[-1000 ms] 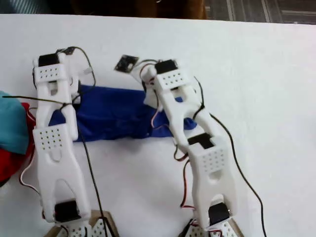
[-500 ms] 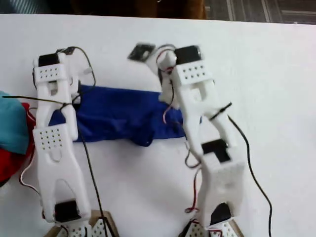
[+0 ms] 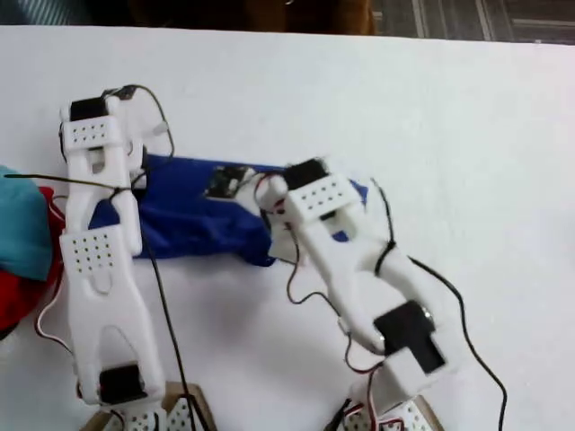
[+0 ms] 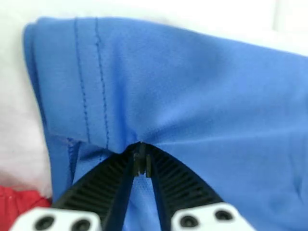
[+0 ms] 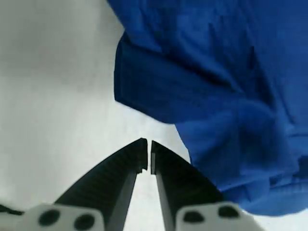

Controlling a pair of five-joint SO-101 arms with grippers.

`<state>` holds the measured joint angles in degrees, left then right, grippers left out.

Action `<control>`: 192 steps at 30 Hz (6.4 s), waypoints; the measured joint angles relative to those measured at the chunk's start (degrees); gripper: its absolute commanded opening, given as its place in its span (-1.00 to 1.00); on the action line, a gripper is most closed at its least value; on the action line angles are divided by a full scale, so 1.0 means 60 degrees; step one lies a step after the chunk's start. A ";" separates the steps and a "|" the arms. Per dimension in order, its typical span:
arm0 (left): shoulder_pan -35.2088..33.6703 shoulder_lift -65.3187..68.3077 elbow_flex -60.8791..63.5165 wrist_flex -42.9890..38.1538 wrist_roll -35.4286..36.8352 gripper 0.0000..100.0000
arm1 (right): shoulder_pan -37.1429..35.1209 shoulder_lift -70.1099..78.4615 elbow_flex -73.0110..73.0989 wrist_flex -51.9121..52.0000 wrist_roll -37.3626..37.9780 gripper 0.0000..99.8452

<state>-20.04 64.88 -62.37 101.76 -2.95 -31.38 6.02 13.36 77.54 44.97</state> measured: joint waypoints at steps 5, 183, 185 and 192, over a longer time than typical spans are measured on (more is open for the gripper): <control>0.0000 0.0000 -0.0015 0.0000 0.0000 -0.95 | -0.0015 0.1143 -0.0234 -0.0718 -0.0161 -0.96; -0.0571 0.0000 -0.0176 -0.0029 0.1084 -0.62 | -0.0938 0.8132 -1.0271 0.2462 -0.0278 -0.96; -0.0571 -0.0029 -0.0396 -0.0015 0.1084 -0.62 | -0.0938 0.8103 -1.0271 0.2462 -0.0278 -0.96; -0.0498 -0.0161 -0.0747 0.0000 0.2110 -0.62 | -0.0777 0.7897 -1.0227 0.2447 -0.0410 -0.96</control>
<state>-23.03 63.91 -66.86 101.76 9.71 -36.04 53.41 -48.00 92.22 42.51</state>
